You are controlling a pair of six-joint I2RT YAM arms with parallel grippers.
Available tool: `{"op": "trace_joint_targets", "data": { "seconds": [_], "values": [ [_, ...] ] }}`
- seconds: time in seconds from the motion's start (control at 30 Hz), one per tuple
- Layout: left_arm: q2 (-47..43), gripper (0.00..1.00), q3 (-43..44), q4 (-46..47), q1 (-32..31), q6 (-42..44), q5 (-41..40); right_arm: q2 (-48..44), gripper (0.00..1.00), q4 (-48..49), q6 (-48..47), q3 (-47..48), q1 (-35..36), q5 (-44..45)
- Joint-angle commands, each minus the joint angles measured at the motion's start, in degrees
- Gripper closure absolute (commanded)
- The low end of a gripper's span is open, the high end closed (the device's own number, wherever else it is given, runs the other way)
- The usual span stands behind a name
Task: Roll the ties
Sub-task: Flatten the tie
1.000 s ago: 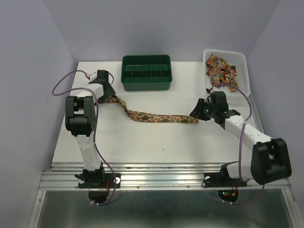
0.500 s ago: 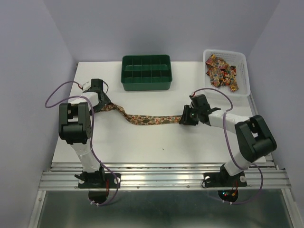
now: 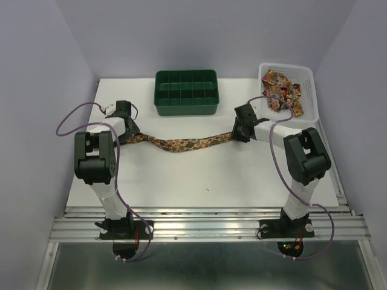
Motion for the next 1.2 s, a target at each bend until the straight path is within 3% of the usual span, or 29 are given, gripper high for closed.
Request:
{"op": "trace_joint_targets", "data": {
  "seconds": [0.0, 0.27, 0.47, 0.7, 1.0, 1.17],
  "values": [
    [-3.35, 0.01, -1.19, -6.09, 0.92, 3.43, -1.97, -0.38, 0.62, -7.3, 0.56, 1.2, -1.6, 6.02],
    [-19.96, 0.01, -9.89, -0.22, 2.58, 1.59, 3.9, -9.86, 0.62, -1.33, -9.8, -0.37, -2.66, -9.35],
    [-26.65, 0.01, -14.38, 3.04, 8.46, -1.57, 7.69, -12.78, 0.6, 3.07, -12.01, -3.54, -2.75, -12.26],
    [-20.78, 0.01, -13.25, 8.58, 9.79, -5.09, 9.01, -5.58, 0.61, 2.98, -11.75, 1.11, -2.75, -10.86],
    [-5.58, 0.01, -7.01, 5.51, 10.14, -6.59, 7.96, 7.69, 0.65, -4.56, -10.34, 10.51, -5.65, -6.56],
    [-2.31, 0.01, -6.65, 5.33, 10.41, -6.5, 6.64, 8.75, 0.65, -6.5, -8.94, 9.99, -7.93, -3.83]
  ]
}}
